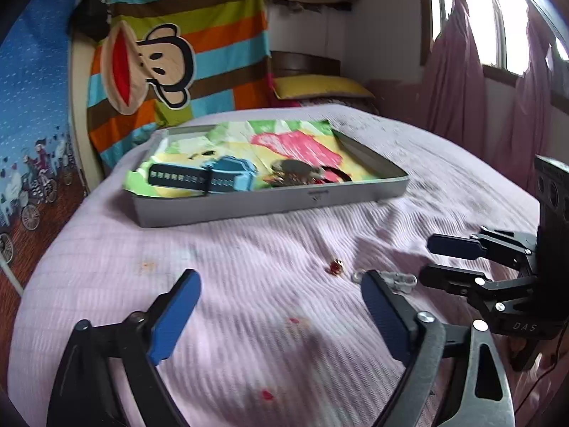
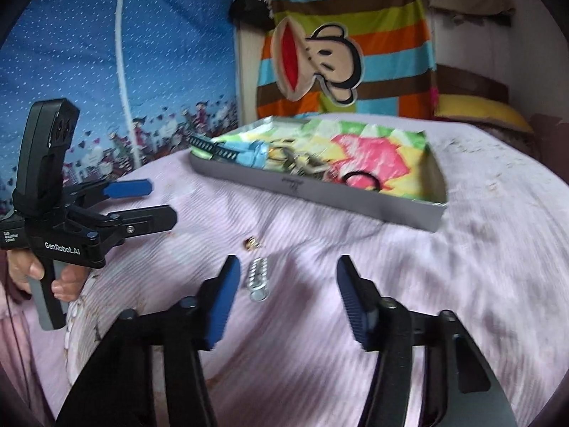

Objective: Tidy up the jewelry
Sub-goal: 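Grasp the silver link piece with the right tool while the left tool grasps the gold earring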

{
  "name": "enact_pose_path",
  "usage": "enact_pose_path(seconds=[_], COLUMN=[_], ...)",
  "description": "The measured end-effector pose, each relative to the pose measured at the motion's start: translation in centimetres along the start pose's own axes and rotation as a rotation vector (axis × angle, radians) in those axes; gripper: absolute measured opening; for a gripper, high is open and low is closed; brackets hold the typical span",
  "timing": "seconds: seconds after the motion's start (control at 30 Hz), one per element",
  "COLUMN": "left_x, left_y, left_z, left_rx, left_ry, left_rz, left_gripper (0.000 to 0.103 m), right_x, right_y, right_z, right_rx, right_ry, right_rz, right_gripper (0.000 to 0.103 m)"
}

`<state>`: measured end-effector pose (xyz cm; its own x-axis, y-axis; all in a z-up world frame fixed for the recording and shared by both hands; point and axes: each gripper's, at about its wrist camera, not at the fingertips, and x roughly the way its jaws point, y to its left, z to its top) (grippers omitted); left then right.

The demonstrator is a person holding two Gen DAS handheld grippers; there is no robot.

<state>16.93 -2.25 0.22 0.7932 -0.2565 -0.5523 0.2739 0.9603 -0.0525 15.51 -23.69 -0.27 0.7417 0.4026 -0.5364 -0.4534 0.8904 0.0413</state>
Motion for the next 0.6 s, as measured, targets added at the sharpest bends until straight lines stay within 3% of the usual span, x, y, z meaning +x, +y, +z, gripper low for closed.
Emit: enact_pose_path(seconds=[0.07, 0.23, 0.6], left_x=[0.5, 2.1, 4.7], left_y=[-0.3, -0.2, -0.5], left_z=[0.0, 0.0, 0.5], left_rx=[0.017, 0.013, 0.02], left_ry=[0.025, 0.1, 0.184], left_rz=[-0.018, -0.066, -0.1], left_gripper=[0.081, 0.065, 0.06], right_x=[0.5, 1.6, 3.9], right_y=[0.3, 1.4, 1.4], right_z=[-0.1, -0.3, -0.2], right_rx=[-0.015, -0.065, -0.072], right_ry=[0.024, 0.067, 0.168], right_rz=[0.023, 0.044, 0.048], right_gripper=[0.035, 0.028, 0.017])
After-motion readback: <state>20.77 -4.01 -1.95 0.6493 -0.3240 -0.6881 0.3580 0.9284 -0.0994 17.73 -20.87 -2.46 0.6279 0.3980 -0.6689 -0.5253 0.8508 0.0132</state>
